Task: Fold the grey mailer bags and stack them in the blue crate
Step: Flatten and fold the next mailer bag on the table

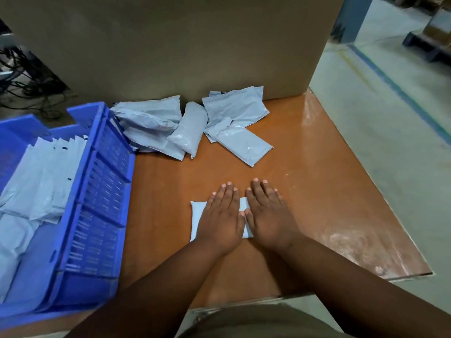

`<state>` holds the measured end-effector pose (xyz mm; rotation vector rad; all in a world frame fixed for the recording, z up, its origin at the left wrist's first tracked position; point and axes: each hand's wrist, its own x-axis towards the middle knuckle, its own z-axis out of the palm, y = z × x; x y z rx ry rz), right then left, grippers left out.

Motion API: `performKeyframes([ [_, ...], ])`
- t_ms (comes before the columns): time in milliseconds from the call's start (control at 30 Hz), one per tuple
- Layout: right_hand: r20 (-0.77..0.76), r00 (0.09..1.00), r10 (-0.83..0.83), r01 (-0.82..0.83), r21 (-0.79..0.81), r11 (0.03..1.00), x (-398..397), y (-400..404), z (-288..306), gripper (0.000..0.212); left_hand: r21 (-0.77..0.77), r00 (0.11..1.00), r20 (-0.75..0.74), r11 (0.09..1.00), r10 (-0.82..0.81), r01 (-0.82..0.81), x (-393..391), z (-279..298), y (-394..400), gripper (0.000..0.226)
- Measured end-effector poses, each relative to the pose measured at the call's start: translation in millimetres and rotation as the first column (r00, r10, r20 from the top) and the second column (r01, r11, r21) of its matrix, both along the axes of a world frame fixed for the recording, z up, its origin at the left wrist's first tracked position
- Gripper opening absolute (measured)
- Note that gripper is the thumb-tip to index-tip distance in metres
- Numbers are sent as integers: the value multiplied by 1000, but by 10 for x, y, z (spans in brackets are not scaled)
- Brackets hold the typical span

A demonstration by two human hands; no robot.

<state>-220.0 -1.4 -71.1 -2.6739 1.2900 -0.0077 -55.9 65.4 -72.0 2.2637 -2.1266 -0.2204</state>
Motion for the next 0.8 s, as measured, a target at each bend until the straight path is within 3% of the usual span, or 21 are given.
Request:
performKeyframes([
  [233,-97,995,35,-32,26,999,16,-42,163,69,10,998,-61,999,-34,35,74,57,16,94],
  [400,-46,997,68,-72,-110,991,136,-47,363,67,-42,998,-48,998,38,-40,171,195,110,80],
  [600,-89,990,107,-114,-76,991,464,89,95,67,-16,997,27,997,74,-73,237,116,252,75],
  [800,-98,990,100,-111,-119,987,438,80,-41,64,-49,997,11,996,73,-72,294,10,278,71],
])
